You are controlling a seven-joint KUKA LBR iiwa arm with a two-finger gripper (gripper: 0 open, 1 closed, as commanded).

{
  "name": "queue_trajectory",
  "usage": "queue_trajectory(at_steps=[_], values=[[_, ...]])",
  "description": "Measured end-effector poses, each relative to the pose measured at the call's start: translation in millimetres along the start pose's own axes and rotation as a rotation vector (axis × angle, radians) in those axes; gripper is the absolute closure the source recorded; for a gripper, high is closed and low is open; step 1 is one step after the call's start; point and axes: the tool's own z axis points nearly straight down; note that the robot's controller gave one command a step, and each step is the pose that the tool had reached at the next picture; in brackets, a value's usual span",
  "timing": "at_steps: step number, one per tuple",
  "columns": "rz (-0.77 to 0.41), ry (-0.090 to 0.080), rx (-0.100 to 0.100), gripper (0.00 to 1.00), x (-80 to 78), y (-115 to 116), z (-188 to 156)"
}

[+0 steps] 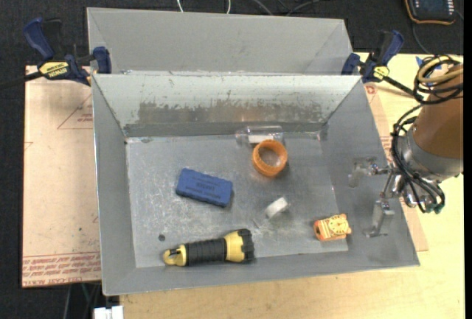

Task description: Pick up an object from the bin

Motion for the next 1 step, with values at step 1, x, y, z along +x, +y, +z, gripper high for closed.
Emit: queue_trajectory(at_steps=[1], values=[[-0.005, -0.008, 0.002, 0.00, -1.8, 1.1, -4.4]])
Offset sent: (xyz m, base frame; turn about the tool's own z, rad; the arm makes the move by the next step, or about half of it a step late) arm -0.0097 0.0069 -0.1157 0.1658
